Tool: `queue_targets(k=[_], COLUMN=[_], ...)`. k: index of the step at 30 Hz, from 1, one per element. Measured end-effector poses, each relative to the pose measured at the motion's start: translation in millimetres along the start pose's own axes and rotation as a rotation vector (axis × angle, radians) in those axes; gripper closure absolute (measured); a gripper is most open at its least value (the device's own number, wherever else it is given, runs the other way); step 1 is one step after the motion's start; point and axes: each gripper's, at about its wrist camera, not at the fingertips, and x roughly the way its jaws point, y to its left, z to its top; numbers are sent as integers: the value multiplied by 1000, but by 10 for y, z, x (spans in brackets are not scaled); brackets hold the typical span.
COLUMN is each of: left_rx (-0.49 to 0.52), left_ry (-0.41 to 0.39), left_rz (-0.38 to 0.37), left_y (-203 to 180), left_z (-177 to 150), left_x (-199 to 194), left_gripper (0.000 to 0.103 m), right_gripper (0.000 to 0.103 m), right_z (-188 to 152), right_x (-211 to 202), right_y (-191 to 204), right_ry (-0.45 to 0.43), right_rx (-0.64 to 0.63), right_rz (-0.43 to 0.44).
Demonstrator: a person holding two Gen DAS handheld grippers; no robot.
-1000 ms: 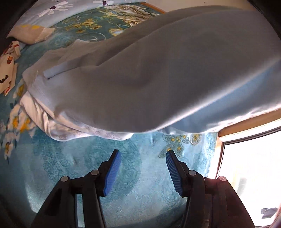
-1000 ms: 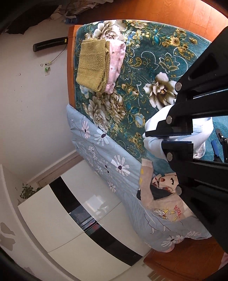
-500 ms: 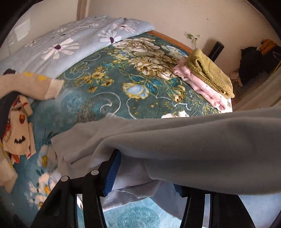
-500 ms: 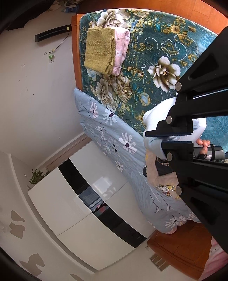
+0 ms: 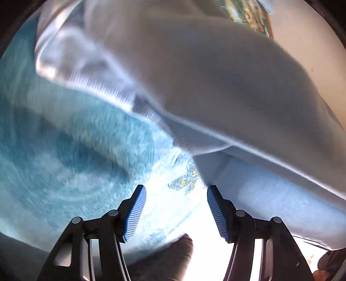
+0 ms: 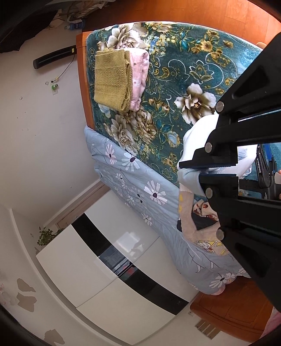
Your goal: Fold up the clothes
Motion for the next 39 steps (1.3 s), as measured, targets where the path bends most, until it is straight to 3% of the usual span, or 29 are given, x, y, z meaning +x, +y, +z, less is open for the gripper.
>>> queue_targets(k=[2,5,11,18,27,29,30,31,33,36,39], left_rx=[-83,-126,-158,-194,-138,-110,-84,-62,-35,8,105], left_ry=[-9,-25,-31,-37,-24,-37,-55,-72,-107,-169,-267], left_rz=[-74,-153,-214,-284,-295,-273,-244,-218,-182,-154,-156], left_y=[80,43,-20,-93,-647,-771,-831,-874,-945,-1075,-1095], left_z=[-23,0,-76,-164,-251,-278,-296,-317,-356,-421,-408], left_x=[54,84,15,-66,80,70,33,-2,-99,-352,-882], left_gripper=[40,40,40,38,41,61,79,89,97,99,101], right_gripper=[99,99,99,99,99,99,99,99,99,99,99], right_z=[12,-5,-39,-81,-161,-183,-187,-190,-197,-207,-205], right_x=[-12,-41,-107,-65,-94,-110,-118,-125,-155,-207,-279], right_y=[0,-3,-99,-103,-97,-130,-149,-168,-190,-215,-252], right_ry=[-8,-15,-17,-3,5,4,2,0,-6,-18,-34], right_rx=[4,8,15,27,27,37,45,53,55,52,54], right_rz=[5,3,-43,-31,-35,-38,-38,-38,-44,-58,-67])
